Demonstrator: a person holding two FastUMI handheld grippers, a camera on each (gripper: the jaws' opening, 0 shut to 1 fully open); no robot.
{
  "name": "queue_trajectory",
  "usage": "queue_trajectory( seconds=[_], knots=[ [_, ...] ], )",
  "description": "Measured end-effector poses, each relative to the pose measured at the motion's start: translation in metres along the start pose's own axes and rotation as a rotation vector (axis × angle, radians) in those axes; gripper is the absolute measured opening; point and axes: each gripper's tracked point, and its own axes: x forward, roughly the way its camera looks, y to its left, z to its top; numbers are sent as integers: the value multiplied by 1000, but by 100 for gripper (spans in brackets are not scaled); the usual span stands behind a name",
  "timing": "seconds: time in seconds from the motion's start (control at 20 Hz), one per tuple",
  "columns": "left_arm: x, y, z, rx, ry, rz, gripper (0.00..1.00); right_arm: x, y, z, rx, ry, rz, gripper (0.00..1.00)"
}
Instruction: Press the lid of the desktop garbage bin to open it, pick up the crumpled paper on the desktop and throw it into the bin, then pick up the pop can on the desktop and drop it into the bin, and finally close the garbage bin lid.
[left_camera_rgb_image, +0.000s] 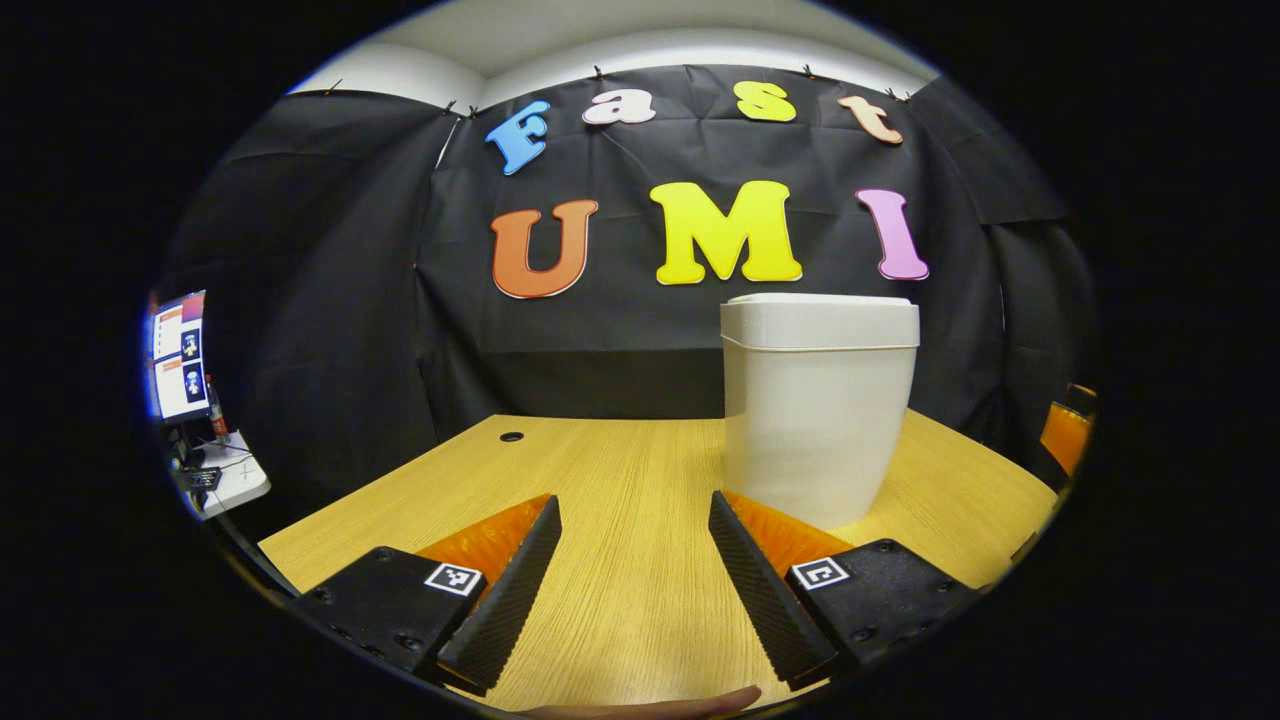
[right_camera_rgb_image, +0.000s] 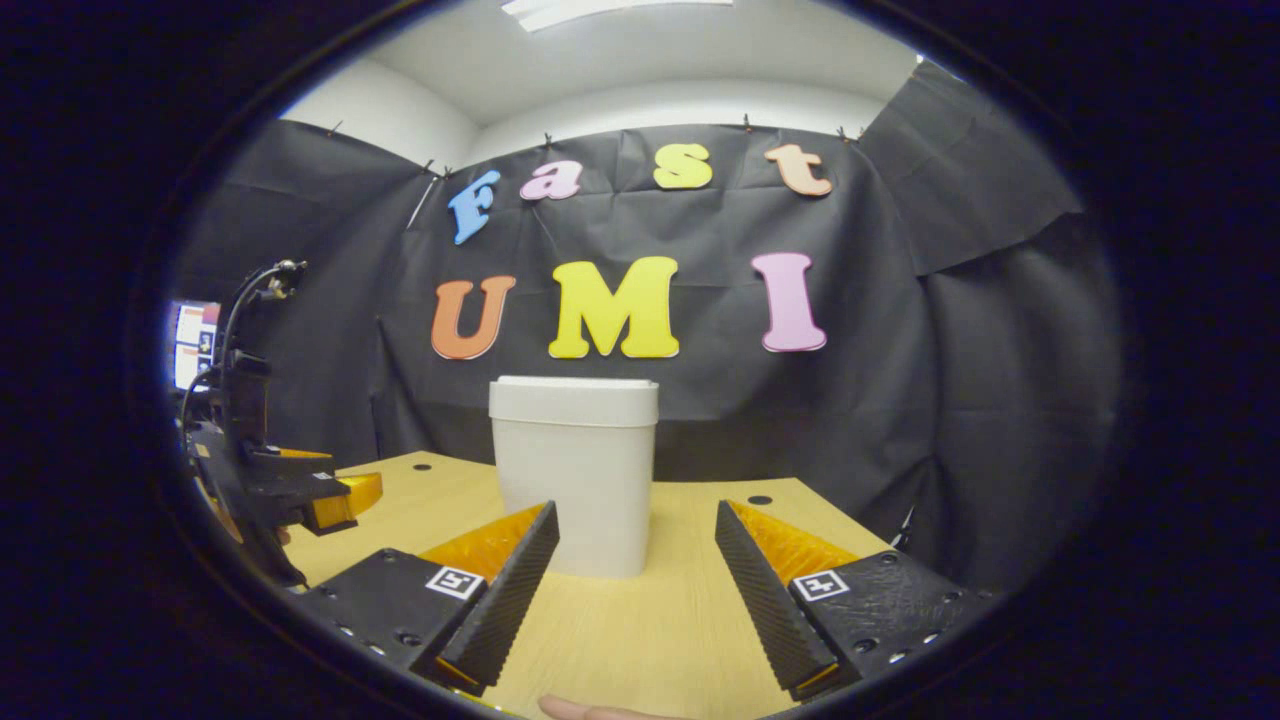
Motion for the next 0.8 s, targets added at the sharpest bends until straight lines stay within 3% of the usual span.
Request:
queue_trajectory(
  seconds=[0.4,0.8],
  knots=[
    [-16,1,17,18,-47,23,96,-10,-12,-10,-55,30,-60,96],
    [-22,7,25,-7,-75,47,96,-15,1,-9,-102,13,-48,96]
  ],
)
